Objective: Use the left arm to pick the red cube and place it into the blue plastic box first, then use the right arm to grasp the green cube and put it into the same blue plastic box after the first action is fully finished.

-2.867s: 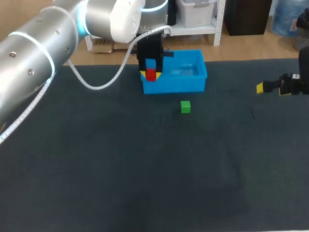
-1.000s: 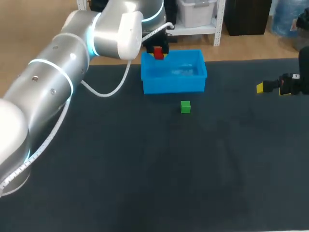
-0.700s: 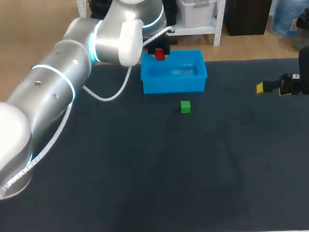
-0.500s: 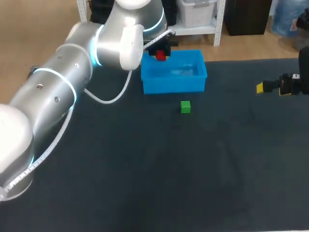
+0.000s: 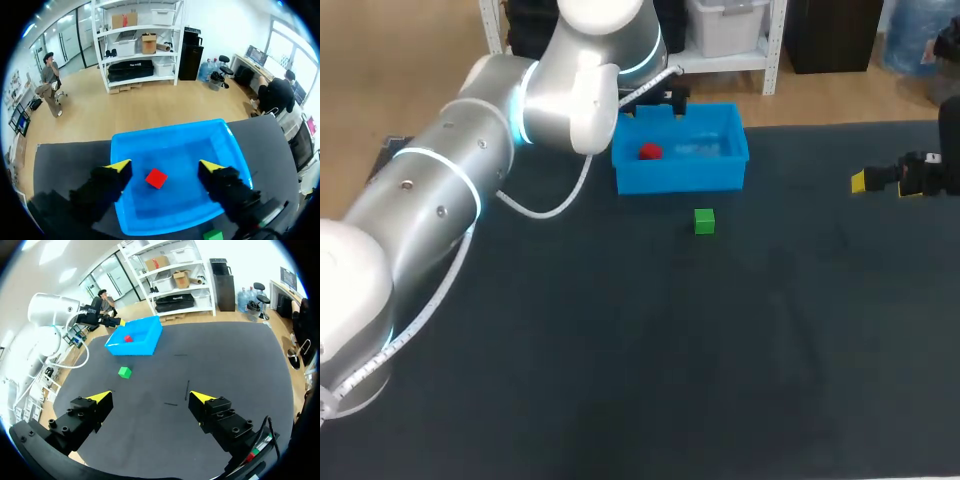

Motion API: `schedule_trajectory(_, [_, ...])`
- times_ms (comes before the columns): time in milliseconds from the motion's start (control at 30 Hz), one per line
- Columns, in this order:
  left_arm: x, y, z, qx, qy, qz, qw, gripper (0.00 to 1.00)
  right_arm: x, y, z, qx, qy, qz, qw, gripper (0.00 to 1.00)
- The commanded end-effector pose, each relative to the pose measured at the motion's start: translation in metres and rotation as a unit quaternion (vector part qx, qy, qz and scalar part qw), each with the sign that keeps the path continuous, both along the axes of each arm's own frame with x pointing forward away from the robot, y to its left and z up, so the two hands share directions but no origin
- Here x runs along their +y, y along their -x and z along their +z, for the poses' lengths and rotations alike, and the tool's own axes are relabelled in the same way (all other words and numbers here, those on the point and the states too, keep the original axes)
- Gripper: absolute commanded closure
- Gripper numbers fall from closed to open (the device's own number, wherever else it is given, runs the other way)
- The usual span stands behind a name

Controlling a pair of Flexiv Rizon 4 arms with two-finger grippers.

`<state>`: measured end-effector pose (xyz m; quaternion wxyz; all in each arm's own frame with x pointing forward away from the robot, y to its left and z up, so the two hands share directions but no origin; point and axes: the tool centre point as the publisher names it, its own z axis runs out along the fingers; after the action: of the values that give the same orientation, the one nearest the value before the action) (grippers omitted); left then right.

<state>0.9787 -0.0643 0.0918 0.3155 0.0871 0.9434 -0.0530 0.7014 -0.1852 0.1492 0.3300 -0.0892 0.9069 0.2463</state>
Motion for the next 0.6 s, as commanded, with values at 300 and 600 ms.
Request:
schedule_trajectory(300, [-0.005, -0.027, 0.022, 0.174, -0.038, -0.009, 0.984, 0.00, 0.000, 0.001, 0.000, 0.000, 0.001, -0.001, 1.000, 0.00])
schedule_trajectory(600, [0.004, -0.012, 0.032, 0.163, -0.035, -0.017, 0.986, 0.00, 0.000, 0.001, 0.000, 0.000, 0.001, -0.001, 1.000, 0.00])
